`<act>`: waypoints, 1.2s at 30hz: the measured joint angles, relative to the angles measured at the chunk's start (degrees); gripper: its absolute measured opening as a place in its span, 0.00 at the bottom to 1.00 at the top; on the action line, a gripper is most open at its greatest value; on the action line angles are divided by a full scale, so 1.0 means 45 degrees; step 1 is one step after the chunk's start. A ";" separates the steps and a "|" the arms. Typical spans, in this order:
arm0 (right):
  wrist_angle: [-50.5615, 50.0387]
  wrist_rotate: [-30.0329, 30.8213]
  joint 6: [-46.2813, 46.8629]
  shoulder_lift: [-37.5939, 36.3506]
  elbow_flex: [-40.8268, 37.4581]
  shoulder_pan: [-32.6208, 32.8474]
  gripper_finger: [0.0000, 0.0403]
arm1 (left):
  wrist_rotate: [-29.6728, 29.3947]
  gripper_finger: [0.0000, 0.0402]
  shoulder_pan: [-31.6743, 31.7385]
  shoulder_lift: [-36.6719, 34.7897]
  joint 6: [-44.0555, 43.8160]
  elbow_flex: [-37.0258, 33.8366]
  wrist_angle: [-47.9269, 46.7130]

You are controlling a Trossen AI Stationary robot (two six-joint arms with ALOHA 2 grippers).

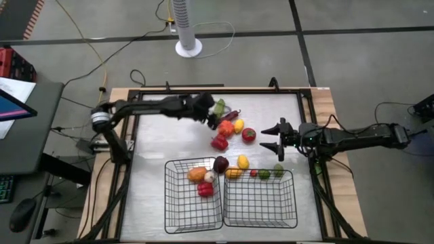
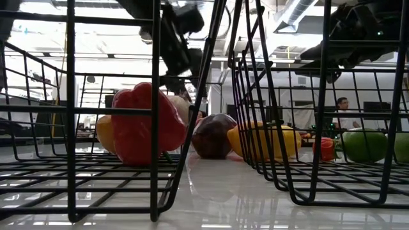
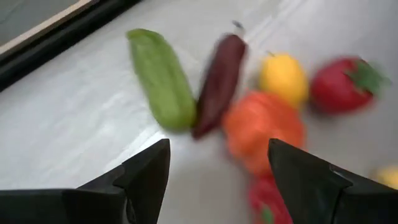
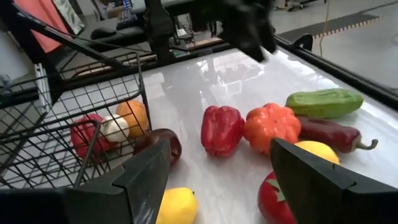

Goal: Sort produce into baskets
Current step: Put the green cucumber into the left black wire basket

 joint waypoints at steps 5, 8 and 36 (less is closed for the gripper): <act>-0.0015 0.0002 -0.0243 0.0005 0.0000 -0.0005 0.75 | 0.0131 0.63 0.0698 0.1435 0.0454 0.1153 -0.0421; 0.0052 0.0002 -0.0424 0.0000 0.0000 -0.0015 0.75 | 0.0154 0.62 0.0725 0.2407 0.0910 0.2267 -0.0874; 0.0326 -0.0029 -0.0461 0.0005 0.0000 0.0000 0.75 | 0.0848 0.61 0.1094 0.4822 0.1108 0.3971 -0.2114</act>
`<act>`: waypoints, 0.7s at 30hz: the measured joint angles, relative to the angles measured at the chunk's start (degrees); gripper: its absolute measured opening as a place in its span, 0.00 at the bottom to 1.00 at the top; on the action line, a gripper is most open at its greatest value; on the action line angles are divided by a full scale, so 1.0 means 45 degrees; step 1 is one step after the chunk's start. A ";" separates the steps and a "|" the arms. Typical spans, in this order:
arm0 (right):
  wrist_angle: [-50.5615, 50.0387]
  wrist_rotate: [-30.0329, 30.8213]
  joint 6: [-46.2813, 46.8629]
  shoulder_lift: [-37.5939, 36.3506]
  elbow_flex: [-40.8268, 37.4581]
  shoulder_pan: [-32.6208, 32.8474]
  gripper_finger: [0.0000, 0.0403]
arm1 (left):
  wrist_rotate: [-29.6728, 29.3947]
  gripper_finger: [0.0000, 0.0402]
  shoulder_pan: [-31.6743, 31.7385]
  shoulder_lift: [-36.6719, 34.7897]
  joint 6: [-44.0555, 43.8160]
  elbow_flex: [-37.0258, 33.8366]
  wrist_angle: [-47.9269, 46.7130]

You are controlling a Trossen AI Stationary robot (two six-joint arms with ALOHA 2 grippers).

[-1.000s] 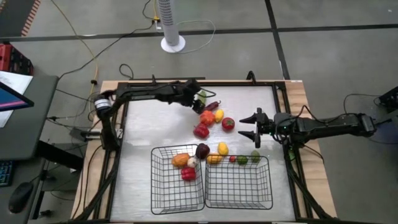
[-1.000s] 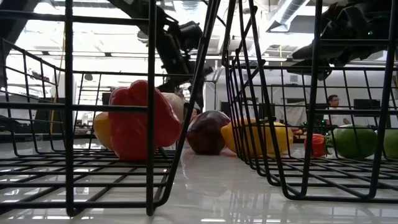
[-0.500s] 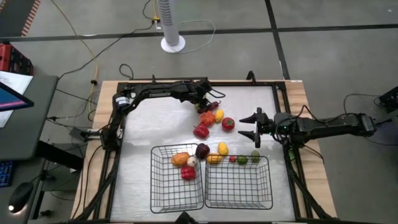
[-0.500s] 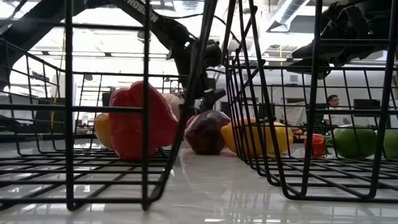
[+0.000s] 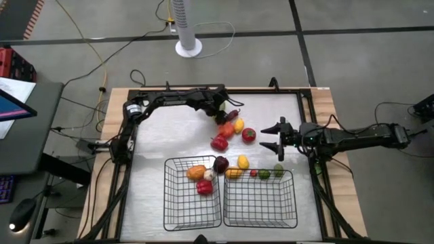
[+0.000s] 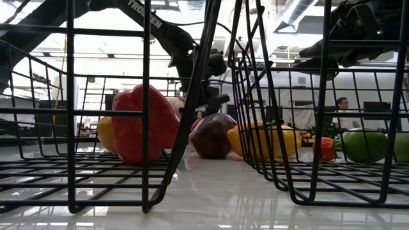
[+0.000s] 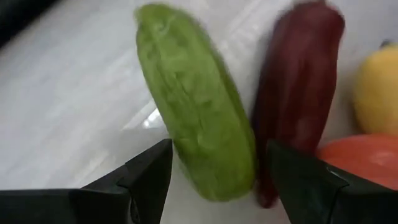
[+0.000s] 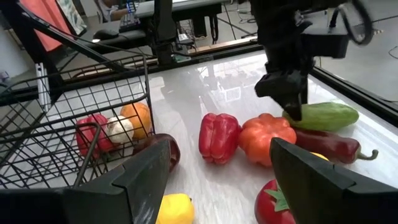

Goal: Sort produce into baskets
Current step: Put the green cucumber into the left black wire basket

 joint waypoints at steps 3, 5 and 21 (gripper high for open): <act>0.0195 -0.0002 0.0000 0.0000 0.0000 0.0004 0.75 | -0.0305 0.61 -0.0023 0.0000 -0.0097 -0.0024 0.0044; 0.0272 -0.0002 0.0005 -0.0005 0.0000 0.0005 0.75 | -0.0418 0.61 -0.0015 0.0000 -0.0198 -0.0021 0.0162; 0.0102 -0.0017 0.0003 -0.0002 0.0000 0.0073 0.75 | -0.1202 0.61 -0.0260 0.1024 0.0947 0.0479 -0.0562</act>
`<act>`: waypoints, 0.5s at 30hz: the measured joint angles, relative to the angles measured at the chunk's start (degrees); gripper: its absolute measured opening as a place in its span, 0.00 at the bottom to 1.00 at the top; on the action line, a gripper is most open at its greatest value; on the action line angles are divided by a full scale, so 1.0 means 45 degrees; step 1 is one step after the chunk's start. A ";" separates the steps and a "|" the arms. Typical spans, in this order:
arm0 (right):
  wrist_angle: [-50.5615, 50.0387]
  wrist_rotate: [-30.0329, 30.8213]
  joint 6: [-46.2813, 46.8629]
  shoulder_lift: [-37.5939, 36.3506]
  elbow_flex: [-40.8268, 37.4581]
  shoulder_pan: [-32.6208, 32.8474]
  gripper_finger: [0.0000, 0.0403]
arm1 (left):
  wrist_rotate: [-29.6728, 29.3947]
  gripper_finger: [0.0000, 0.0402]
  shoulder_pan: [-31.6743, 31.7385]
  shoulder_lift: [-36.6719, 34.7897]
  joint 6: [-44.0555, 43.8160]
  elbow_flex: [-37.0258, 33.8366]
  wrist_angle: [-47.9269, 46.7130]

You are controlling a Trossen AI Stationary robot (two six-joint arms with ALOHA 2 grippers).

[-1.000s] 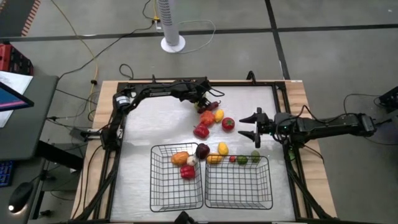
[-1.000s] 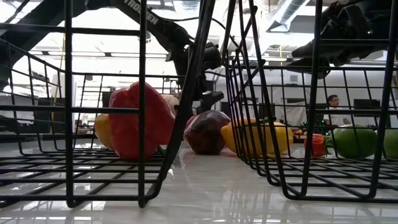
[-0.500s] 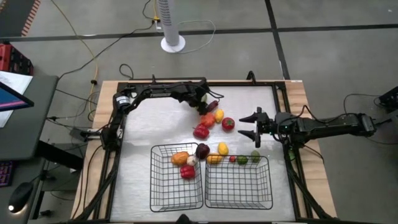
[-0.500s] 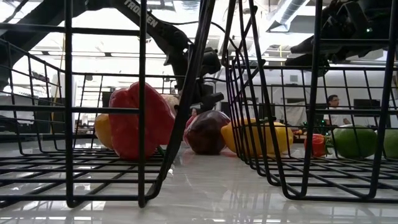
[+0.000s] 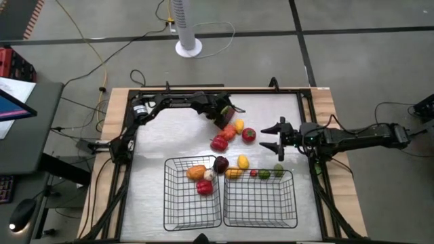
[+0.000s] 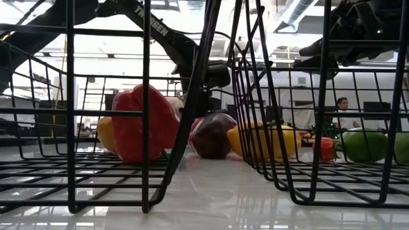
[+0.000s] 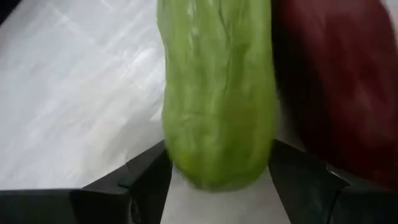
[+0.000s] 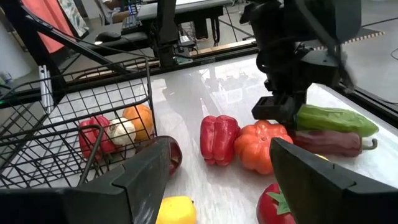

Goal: Sort produce into baskets
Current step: Put the green cucumber into the left black wire basket

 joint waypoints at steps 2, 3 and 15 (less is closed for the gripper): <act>0.0018 0.0000 -0.0004 -0.0003 0.0000 0.0000 0.75 | -0.0096 0.61 -0.0031 0.0001 0.0024 0.0027 0.0273; 0.0009 0.0000 -0.0008 0.0002 0.0000 0.0000 0.75 | -0.0084 0.60 -0.0031 0.0001 0.0029 0.0036 0.0340; -0.0049 0.0004 -0.0013 0.0001 0.0000 0.0000 0.75 | 0.0305 0.32 0.0017 0.0001 0.0371 0.0070 0.0153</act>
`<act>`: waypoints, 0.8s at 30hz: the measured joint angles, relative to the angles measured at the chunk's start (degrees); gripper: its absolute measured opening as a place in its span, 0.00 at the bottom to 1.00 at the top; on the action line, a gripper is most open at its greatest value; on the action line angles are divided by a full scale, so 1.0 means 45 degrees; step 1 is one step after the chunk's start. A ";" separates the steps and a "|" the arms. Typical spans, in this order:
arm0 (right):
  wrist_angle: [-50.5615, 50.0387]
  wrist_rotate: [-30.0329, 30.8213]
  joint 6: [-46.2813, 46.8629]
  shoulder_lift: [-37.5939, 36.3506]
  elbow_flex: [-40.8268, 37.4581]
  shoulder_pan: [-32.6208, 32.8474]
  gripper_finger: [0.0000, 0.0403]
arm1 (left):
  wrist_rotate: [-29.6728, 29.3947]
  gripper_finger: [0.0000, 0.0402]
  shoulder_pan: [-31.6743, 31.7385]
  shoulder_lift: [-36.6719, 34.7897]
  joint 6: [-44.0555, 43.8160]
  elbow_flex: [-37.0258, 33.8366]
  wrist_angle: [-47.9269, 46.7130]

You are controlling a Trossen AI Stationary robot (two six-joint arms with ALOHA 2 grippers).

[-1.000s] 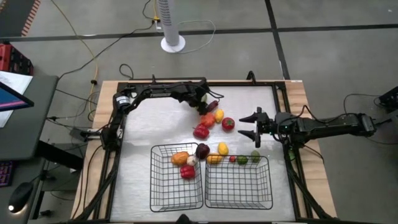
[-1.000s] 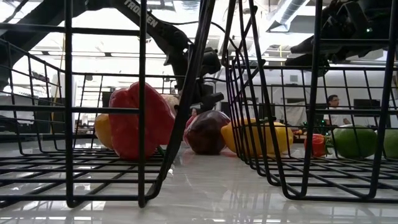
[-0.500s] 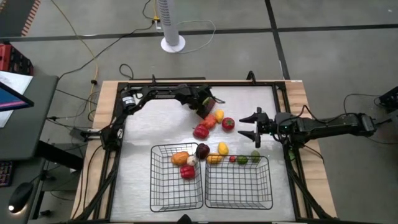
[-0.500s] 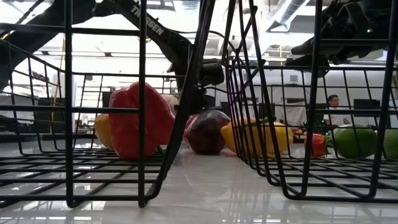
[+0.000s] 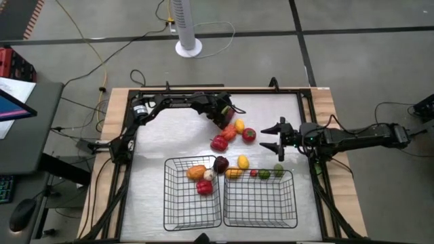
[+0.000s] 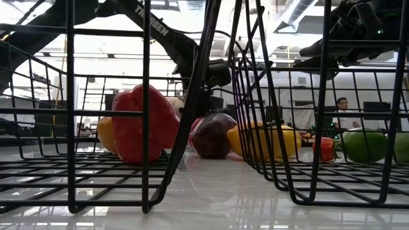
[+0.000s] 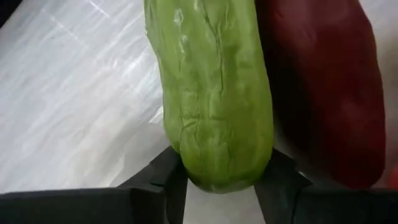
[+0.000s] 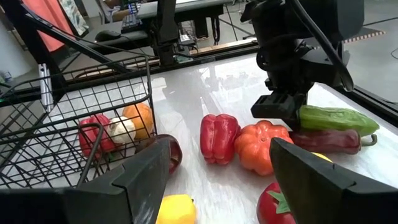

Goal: Sort produce into baskets
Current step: Put the green cucumber into the left black wire basket

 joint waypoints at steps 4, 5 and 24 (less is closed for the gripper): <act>-0.0005 0.0001 -0.0002 -0.0001 0.0000 0.0000 0.75 | -0.0063 0.33 0.0000 0.0000 0.0369 0.0312 -0.0591; -0.0004 0.0001 -0.0001 -0.0004 0.0000 0.0000 0.75 | -0.0068 0.34 0.0000 0.0000 0.0459 0.0468 -0.0866; -0.0233 0.0025 -0.0335 -0.0105 0.0000 -0.0070 0.75 | -0.1516 0.34 -0.3209 -0.3530 0.2636 0.2572 -0.4773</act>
